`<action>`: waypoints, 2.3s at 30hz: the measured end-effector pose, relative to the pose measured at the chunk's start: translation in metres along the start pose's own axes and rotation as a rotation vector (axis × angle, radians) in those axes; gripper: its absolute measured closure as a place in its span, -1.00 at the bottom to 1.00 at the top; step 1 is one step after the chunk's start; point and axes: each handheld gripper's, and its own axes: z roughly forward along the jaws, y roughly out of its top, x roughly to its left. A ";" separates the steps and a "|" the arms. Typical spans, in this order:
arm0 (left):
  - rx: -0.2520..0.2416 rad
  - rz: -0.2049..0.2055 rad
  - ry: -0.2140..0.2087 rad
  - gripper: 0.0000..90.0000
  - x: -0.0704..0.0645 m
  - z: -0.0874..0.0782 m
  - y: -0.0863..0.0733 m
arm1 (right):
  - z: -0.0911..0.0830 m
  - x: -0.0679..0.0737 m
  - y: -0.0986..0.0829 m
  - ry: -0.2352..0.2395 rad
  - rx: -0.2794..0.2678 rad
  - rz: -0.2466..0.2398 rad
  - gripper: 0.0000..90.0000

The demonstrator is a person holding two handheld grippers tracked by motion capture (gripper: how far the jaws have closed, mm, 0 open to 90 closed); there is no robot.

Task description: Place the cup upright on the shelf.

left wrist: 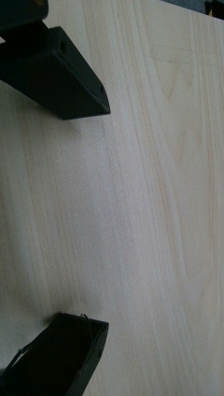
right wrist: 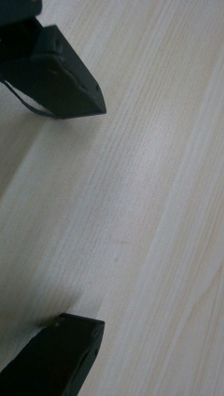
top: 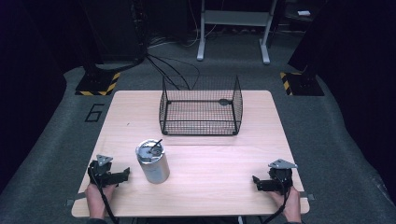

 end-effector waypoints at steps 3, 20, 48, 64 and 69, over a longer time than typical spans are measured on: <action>-0.005 -0.001 0.002 -1.00 0.000 0.000 0.000 | 0.000 0.000 0.000 -0.004 0.000 0.004 -1.00; -0.017 0.021 0.000 -1.00 -0.002 -0.001 -0.001 | 0.000 0.000 0.000 -0.002 -0.001 0.011 -1.00; -0.231 0.023 -0.233 -1.00 -0.028 -0.078 0.006 | 0.003 0.000 0.003 0.024 -0.010 -0.018 -1.00; -0.266 0.060 -0.370 -1.00 -0.059 -0.102 0.019 | 0.003 0.000 0.003 0.023 -0.008 -0.013 -1.00; -0.300 0.073 -0.388 -1.00 -0.071 -0.102 0.025 | 0.003 0.000 0.003 0.024 -0.007 -0.014 -1.00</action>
